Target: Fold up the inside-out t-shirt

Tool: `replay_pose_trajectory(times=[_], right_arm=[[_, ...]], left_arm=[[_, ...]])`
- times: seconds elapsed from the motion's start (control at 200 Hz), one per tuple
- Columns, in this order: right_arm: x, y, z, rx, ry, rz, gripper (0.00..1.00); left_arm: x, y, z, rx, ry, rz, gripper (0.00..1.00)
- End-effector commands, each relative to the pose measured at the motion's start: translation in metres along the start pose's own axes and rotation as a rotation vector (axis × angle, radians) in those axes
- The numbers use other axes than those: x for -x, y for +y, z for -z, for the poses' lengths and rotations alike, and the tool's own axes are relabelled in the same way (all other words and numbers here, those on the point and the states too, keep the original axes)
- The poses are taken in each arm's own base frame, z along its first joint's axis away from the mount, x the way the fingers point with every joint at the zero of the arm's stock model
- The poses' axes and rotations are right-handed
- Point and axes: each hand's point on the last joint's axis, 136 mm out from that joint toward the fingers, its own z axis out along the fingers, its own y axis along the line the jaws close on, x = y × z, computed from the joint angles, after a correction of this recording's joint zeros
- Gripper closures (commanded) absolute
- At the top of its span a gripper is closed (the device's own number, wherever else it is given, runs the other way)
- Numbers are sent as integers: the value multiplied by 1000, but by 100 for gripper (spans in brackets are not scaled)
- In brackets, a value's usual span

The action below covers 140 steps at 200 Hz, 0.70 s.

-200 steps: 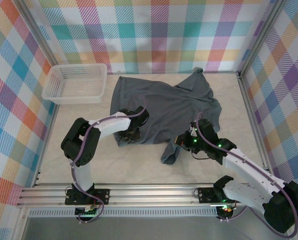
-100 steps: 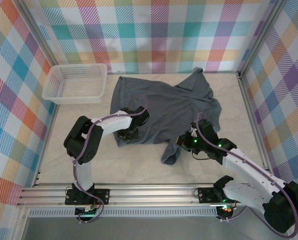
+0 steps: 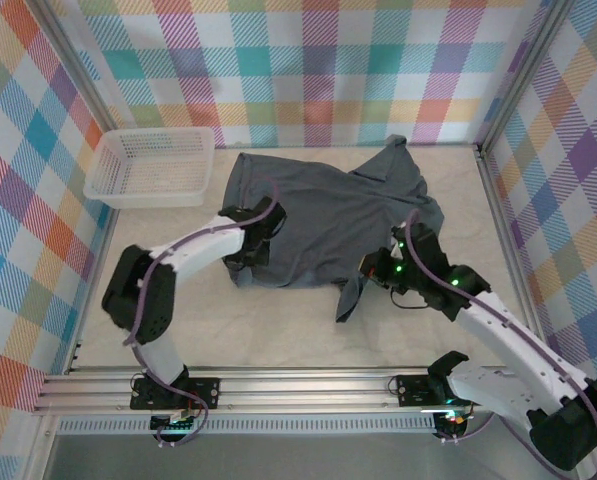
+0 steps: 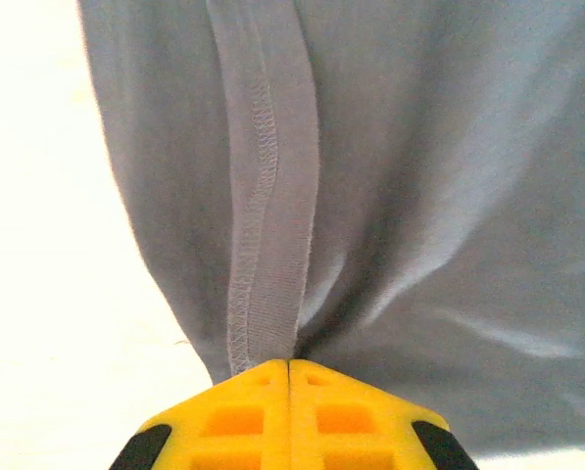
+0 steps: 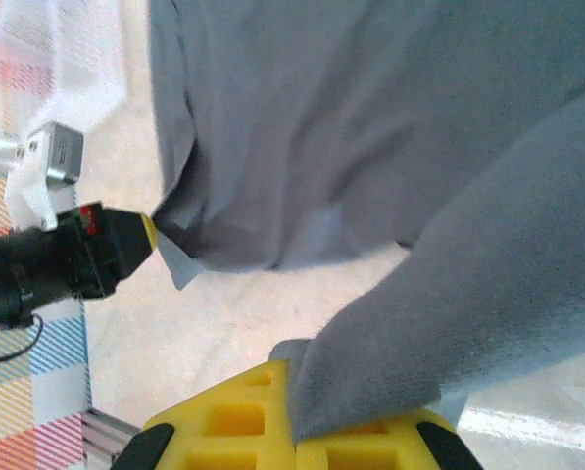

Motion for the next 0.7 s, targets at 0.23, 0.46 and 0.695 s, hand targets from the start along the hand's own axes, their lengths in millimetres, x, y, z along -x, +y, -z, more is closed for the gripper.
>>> replay_pose_trajectory(times=[0.23,0.46,0.695], right_arm=[[47,31,53,-39,-148,121,100],[102,38,118,-147,-387,84,100],[165,-17,91,-385,-404,56,100]], left_arm=[[-2,7,26,-123,-36,71,100],[28,34,75,-168,-199,156,100],[94,36,15,-151,-190,207,100]])
